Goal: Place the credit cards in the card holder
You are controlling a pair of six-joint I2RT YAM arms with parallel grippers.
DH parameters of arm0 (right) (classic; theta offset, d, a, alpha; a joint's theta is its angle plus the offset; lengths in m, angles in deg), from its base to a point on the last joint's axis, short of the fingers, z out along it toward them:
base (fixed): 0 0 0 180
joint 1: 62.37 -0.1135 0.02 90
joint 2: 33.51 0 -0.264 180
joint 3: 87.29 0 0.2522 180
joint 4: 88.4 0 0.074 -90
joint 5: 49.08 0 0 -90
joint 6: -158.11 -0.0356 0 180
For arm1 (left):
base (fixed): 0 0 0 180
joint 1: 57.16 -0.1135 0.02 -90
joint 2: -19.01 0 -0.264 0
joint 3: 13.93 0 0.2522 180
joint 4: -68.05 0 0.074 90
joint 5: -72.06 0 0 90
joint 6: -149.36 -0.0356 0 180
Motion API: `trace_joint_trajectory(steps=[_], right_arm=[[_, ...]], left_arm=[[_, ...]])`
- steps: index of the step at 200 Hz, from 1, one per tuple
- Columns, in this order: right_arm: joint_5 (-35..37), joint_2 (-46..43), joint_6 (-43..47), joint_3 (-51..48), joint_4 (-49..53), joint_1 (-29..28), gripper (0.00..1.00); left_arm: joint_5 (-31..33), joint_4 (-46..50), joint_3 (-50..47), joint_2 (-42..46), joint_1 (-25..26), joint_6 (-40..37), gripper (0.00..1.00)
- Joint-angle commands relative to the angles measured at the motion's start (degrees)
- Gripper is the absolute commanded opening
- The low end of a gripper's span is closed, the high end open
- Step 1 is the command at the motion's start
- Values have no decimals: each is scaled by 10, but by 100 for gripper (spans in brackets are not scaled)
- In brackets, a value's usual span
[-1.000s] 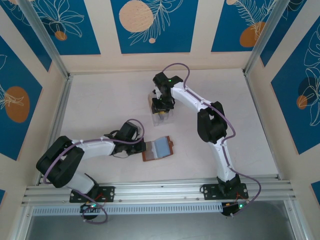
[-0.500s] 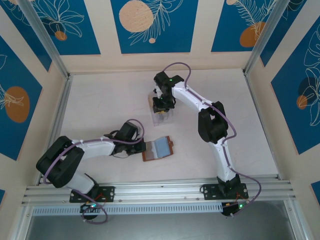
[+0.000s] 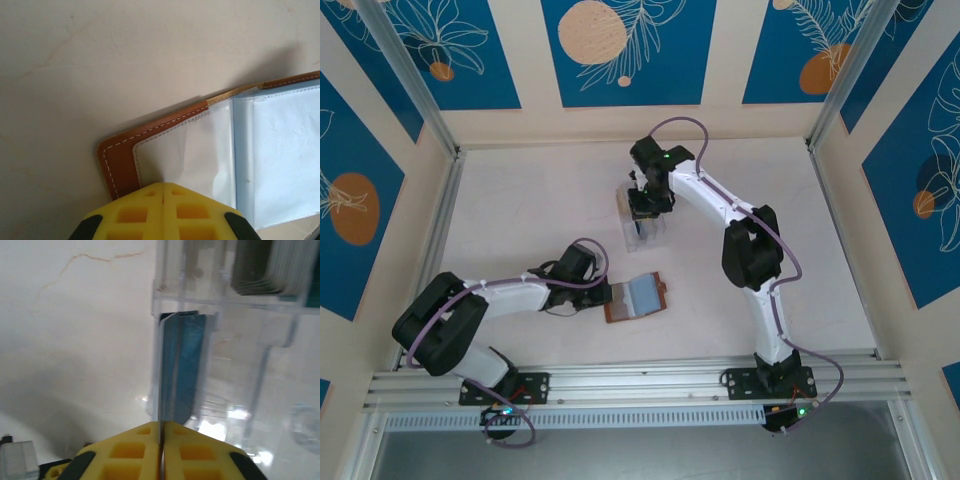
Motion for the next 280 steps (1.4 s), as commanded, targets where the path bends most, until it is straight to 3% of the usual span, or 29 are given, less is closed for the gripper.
trace_joint_trajectory(steps=[1, 63, 85, 94, 141, 193, 280], right_arm=[[16, -27, 0, -4, 19, 1, 5], [124, -91, -13, -16, 31, -10, 0], [124, -145, -10, -69, -2, -32, 0], [104, -170, -7, -103, -23, -42, 0], [-160, -285, -21, -363, -206, -66, 0], [-231, -306, -57, -540, -319, -63, 0], [-289, -272, -71, -659, -423, -37, 0]], left_arm=[[19, 45, -16, -3, 7, 2, 0], [18, 55, -6, -2, 8, -13, 0], [17, 58, -5, -2, 8, -16, 0], [18, 60, -5, 1, 8, -18, 0], [18, 74, 0, 7, 9, -31, 0], [26, 88, 1, 4, 11, -39, 0], [30, 91, -1, 0, 10, -36, 0]])
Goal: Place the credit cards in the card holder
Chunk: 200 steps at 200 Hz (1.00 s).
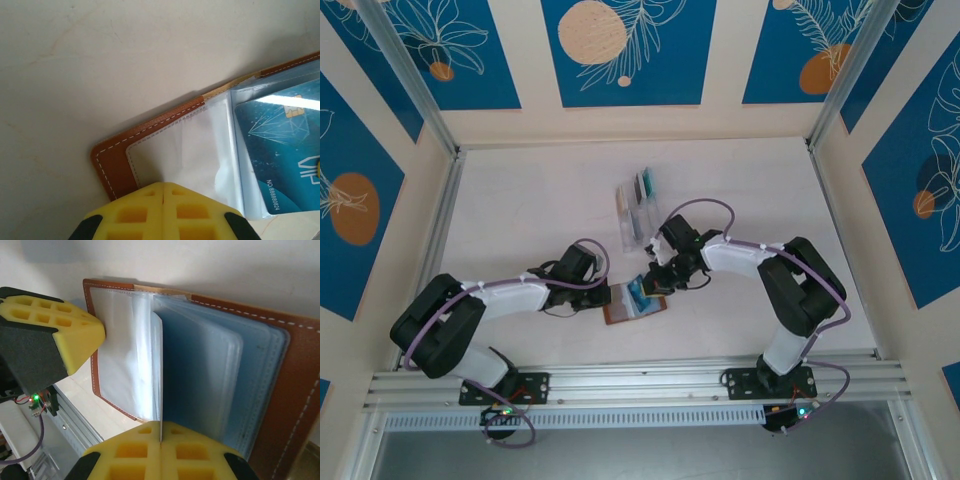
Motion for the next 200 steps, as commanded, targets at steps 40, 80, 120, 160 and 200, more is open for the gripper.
trace_joint_trajectory(steps=[40, 80, 120, 160, 200], right_arm=[[-85, 40, 1, -39, -82, 1, 0], [-124, 40, -10, -67, -133, 14, 0], [-141, 27, -10, -77, -140, 17, 0], [-137, 15, -17, -86, -133, 17, 0], [-140, 1, -19, -102, -131, 17, 0]], left_arm=[[22, 60, -6, -10, 6, -8, 0], [24, 61, -8, -10, 6, -7, 0], [27, 63, -10, -9, 8, -5, 0], [28, 63, -10, -13, 7, -4, 0], [28, 63, -9, -14, 8, -5, 0]])
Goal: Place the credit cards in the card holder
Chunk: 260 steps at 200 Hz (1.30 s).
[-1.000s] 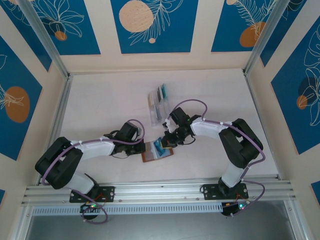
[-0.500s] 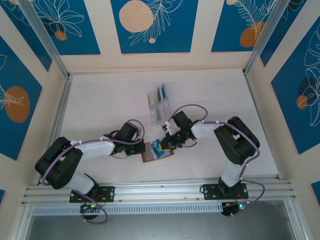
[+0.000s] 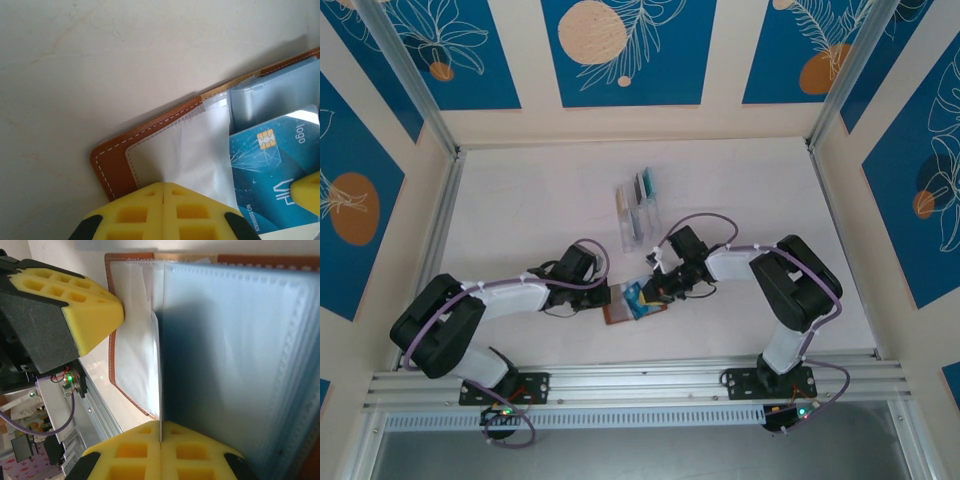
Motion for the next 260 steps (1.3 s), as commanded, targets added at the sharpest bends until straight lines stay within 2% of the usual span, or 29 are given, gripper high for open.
trace_joint_trajectory(steps=[1, 112, 221, 260], right_arm=[[-23, -17, -5, -14, 15, -2, 0], [-81, 6, -4, -10, -50, -2, 0], [9, 56, 23, 48, 8, -2, 0], [19, 63, 25, 57, 10, -5, 0]], left_arm=[[26, 61, -9, -14, 7, -6, 0], [21, 54, -13, -16, 7, -5, 0], [17, 55, -12, -10, 7, -9, 0], [13, 55, -10, -6, 7, -11, 0]])
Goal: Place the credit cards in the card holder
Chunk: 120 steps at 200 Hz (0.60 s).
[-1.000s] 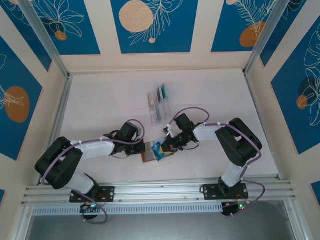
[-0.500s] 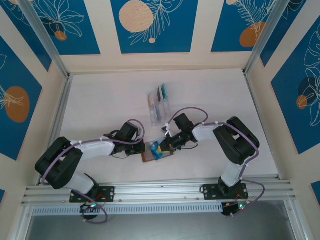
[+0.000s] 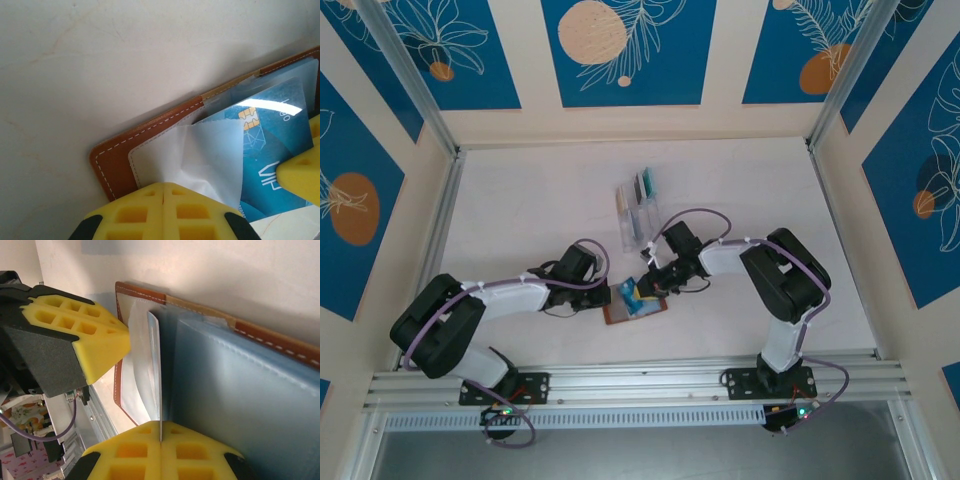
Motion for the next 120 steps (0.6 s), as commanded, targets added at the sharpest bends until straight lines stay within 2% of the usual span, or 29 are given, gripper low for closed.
trace_joint_trajectory(steps=[1, 44, 120], right_arm=[[27, 16, 11, 11, 22, -5, 0], [22, 14, -1, 7, 17, -8, 0], [4, -19, -69, -61, -42, -15, 0]], left_arm=[[14, 56, -10, -5, 7, -10, 0], [9, 61, -5, 4, 8, -11, 0], [15, 59, -9, -1, 8, -9, 0]])
